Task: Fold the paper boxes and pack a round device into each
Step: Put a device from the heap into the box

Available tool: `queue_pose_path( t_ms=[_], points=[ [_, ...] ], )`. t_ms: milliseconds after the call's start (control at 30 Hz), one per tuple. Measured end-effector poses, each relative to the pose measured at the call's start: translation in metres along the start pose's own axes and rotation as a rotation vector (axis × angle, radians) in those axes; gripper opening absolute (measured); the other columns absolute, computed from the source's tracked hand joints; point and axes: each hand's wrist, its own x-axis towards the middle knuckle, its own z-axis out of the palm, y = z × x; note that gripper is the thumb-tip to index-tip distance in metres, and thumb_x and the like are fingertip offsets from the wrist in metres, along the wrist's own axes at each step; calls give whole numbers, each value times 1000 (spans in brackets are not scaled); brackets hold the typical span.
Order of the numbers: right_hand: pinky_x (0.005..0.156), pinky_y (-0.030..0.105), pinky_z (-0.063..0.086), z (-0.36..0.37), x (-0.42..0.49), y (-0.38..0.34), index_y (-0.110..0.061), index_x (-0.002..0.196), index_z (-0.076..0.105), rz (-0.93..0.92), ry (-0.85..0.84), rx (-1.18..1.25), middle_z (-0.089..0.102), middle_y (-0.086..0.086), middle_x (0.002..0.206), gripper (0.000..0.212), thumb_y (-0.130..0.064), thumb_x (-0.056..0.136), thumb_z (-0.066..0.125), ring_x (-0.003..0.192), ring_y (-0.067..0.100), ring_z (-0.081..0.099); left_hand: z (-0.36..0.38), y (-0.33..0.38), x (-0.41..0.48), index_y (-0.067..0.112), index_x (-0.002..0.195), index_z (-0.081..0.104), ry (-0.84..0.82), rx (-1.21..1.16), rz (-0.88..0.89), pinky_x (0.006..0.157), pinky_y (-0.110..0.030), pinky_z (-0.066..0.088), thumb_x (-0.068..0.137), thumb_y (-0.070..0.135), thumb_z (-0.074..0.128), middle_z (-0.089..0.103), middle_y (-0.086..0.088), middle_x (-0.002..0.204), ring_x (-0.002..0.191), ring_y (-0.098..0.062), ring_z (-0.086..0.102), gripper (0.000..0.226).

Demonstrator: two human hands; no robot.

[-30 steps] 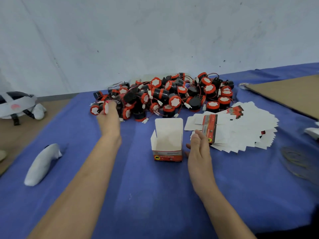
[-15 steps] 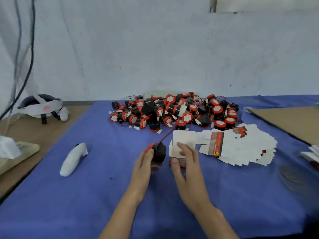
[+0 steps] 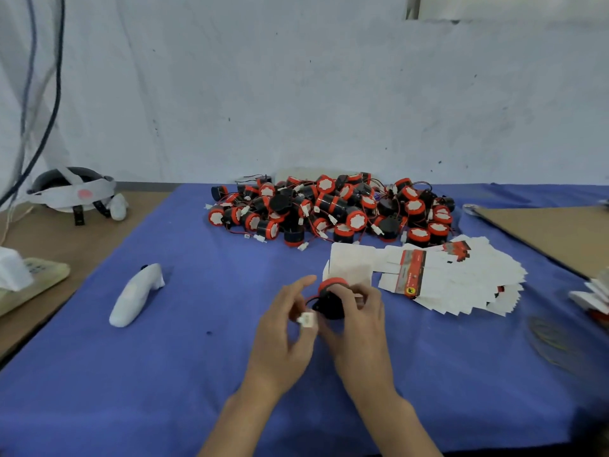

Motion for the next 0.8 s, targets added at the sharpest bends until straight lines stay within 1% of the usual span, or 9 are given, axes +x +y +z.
queue_pose_path(
  t_ms=[100,167,267,367,433,500,567,633,800],
  points=[
    [89,20,47,-2,-3,-2,-38,127,49,-54,-18,11,34,-10,130,53,-11,87,70,117,14,43,5,3,-3,57,118,51,-48,72,11,67,-16,49,90,43,53,61,21,90,78,-10,60,32],
    [88,22,48,-1,-3,-3,-39,126,49,-70,-12,8,37,-8,130,55,-11,86,74,117,17,47,5,3,-2,50,100,59,19,62,1,61,-27,50,92,46,50,64,17,82,68,-13,58,13],
    [80,28,55,2,0,-2,-32,125,58,-40,18,-94,43,0,122,52,-13,81,80,109,23,53,4,5,2,36,80,64,151,-110,-156,54,-24,45,94,48,38,63,8,69,54,-9,52,32],
    [75,16,50,1,1,-1,-38,121,56,30,59,-49,36,-8,113,47,-24,83,78,97,14,54,2,7,6,25,76,68,254,-295,-320,55,-18,45,101,44,36,64,-1,68,51,-13,50,44],
    [65,8,45,-1,1,-4,-54,111,45,101,85,63,33,-15,107,46,-33,84,75,88,6,55,0,7,9,24,81,70,283,-332,-358,55,-18,46,105,38,37,64,0,69,50,-13,51,43],
    [64,7,47,-3,1,-8,-63,104,36,158,121,216,37,-21,109,47,-40,82,71,94,0,57,0,7,11,20,85,68,261,-335,-390,53,-20,47,107,32,39,65,2,70,51,-12,52,39],
    [74,5,46,-6,0,-9,-55,106,42,209,181,363,44,-23,113,41,-38,83,71,101,-8,56,1,7,11,12,84,66,193,-321,-431,52,-20,46,106,31,43,64,2,68,51,-11,53,37],
    [79,8,49,-8,2,-6,-47,106,47,315,227,524,56,-19,111,36,-32,86,74,101,-5,60,2,7,11,10,79,67,119,-322,-464,53,-20,46,103,31,50,62,2,65,52,-11,53,36],
    [78,13,52,-9,8,4,-32,107,58,421,198,800,68,-20,99,25,-21,91,73,97,3,68,0,9,13,21,72,68,21,-353,-499,52,-21,46,99,26,58,58,-2,60,52,-12,52,29]
  ],
)
